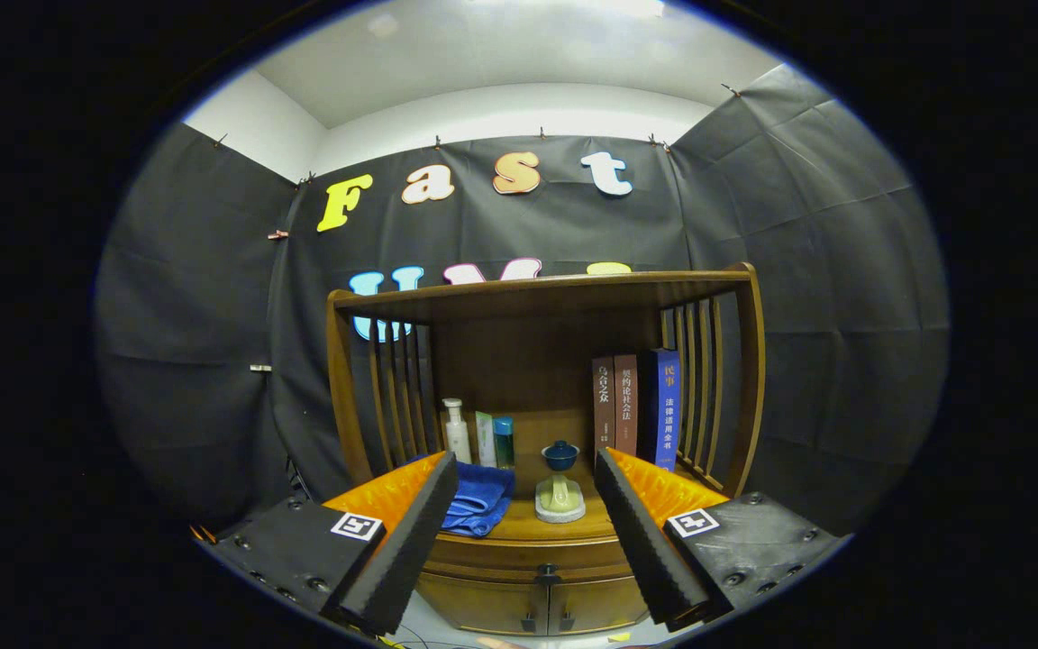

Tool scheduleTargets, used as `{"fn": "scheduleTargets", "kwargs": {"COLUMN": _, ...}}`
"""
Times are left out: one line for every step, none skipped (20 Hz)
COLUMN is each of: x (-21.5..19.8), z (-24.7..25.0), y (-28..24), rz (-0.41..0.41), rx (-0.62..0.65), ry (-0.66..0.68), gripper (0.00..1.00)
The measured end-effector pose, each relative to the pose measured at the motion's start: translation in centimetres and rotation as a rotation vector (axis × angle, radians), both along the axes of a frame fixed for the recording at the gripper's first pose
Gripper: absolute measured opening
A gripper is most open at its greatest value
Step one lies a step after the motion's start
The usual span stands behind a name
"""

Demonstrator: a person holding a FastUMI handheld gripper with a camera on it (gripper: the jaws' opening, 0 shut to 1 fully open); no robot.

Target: Pull open the drawer, take out the items inside it, and place them on the countertop above the cabinet.

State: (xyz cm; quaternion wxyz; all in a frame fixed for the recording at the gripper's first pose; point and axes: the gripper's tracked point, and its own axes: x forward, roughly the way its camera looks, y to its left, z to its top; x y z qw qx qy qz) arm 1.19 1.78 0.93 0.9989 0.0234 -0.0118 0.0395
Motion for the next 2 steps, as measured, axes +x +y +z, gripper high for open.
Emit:
{"fn": "scheduleTargets", "kwargs": {"x": -0.03, "z": -0.03, "y": -0.16, "rz": -0.001, "rx": -0.01, "ry": 0.005, "gripper": 0.99}}
{"fn": "scheduleTargets", "kwargs": {"x": -0.13, "z": -0.01, "y": -0.15, "rz": 0.0, "rx": -0.017, "ry": 0.008, "gripper": 0.99}}
